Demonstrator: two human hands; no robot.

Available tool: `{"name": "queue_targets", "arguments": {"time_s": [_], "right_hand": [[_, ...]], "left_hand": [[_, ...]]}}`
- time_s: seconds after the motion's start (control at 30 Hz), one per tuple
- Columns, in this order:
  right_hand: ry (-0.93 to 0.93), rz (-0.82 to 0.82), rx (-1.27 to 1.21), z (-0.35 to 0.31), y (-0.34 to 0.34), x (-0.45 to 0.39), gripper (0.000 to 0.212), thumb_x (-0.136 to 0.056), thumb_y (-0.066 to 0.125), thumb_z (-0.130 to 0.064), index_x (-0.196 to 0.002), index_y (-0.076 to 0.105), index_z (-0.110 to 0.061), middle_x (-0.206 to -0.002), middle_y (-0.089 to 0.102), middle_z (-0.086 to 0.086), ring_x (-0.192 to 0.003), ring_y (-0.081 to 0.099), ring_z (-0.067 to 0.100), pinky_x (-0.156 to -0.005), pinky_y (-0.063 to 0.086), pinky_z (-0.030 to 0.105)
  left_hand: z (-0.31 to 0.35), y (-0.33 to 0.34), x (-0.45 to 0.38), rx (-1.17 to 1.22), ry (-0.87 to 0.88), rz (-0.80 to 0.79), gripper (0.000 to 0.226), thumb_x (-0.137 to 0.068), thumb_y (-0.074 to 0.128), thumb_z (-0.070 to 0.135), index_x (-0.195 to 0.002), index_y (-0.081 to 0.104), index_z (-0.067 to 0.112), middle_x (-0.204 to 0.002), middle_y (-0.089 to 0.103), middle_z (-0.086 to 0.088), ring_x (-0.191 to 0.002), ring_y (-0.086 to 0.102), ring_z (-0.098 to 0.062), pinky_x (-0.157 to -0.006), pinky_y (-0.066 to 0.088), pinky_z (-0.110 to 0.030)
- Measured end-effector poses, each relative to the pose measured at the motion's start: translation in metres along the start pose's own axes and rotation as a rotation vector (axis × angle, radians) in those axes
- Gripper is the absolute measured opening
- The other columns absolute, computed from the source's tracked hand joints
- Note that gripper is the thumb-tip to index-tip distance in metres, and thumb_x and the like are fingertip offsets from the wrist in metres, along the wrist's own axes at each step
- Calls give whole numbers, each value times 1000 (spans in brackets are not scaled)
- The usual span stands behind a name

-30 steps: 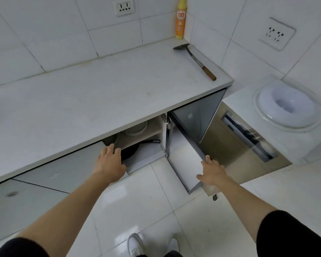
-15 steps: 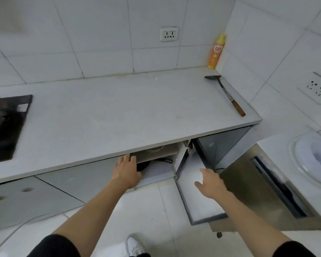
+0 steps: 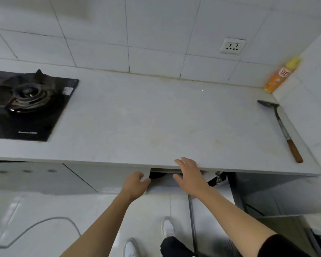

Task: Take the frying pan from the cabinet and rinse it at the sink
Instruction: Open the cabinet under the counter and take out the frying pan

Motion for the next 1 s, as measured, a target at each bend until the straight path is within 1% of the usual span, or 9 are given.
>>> {"name": "queue_targets", "arguments": {"time_s": [0.03, 0.07, 0.1, 0.17, 0.23, 0.37, 0.63, 0.8, 1.0], "right_hand": [[-35, -19, 19, -1, 2, -11, 58, -97, 50, -38, -148, 30, -20, -157, 22, 8, -145, 11, 23, -118, 18, 36], [-63, -42, 35, -1, 4, -21, 58, -97, 50, -39, -149, 29, -22, -158, 19, 7, -146, 9, 24, -118, 16, 38], [-89, -69, 54, 0, 6, -29, 58, -97, 49, -41, -149, 28, -24, -159, 15, 6, -146, 6, 25, -118, 14, 39], [-147, -129, 105, 3, 14, -42, 59, -97, 48, -43, -149, 27, -27, -161, 8, 5, -147, 0, 27, -119, 11, 41], [-199, -169, 153, 9, 21, -51, 59, -97, 48, -43, -149, 26, -28, -161, 6, 4, -147, -2, 29, -119, 9, 42], [-300, -168, 278, 17, 28, -60, 59, -95, 51, -38, -147, 25, -29, -160, 11, 6, -145, 5, 36, -118, 14, 46], [-352, -171, 392, 17, 35, -59, 77, -89, 60, -37, -151, 17, -22, -159, 10, 14, -143, 4, 44, -114, 19, 54], [-344, -174, 450, 15, 40, -57, 78, -89, 58, -37, -150, 11, -21, -158, 5, 16, -143, 1, 45, -113, 22, 56], [-296, -176, 410, 11, 43, -56, 77, -92, 55, -41, -151, 9, -22, -160, 0, 13, -145, -4, 42, -115, 16, 56]], "left_hand": [[-3, 2, -2, 223, -74, 10, 28, -90, 56, 44, -92, 58, 16, -92, 57, -5, -88, 55, -26, -79, 41, -32], [-5, 6, -4, 481, -162, 17, 30, -90, 54, 46, -89, 53, 16, -87, 54, -7, -81, 53, -25, -75, 41, -33], [-5, 11, -7, 759, -244, 28, 31, -94, 51, 45, -96, 53, 14, -93, 55, -10, -84, 56, -27, -77, 45, -35], [-3, 20, -13, 1184, -348, 102, 37, -102, 44, 43, -118, 48, 10, -113, 57, -17, -107, 60, -34, -96, 49, -42], [4, 27, -23, 1486, -389, 179, 52, -101, 42, 49, -125, 46, 3, -118, 56, -18, -116, 57, -36, -107, 44, -45], [8, 41, -47, 1859, -440, 268, 71, -95, 48, 59, -129, 49, -4, -112, 57, -18, -111, 59, -34, -106, 45, -43], [11, 51, -60, 1977, -398, 352, 69, -90, 54, 61, -121, 55, -1, -111, 63, -17, -108, 61, -34, -105, 46, -49], [-4, 56, -45, 1829, -457, 367, 58, -97, 48, 54, -119, 56, 1, -110, 61, -19, -99, 63, -34, -99, 50, -45], [-40, 64, -8, 1505, -460, 343, 35, -93, 64, 21, -122, 54, 5, -114, 63, -19, -101, 67, -35, -82, 58, -37]]}}
Point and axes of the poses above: each hand's wrist, its own x-axis away from the middle knuckle, its own y-axis out of the palm, z = x × y, the point moved 6 cm from there along -x, towards the middle knuckle
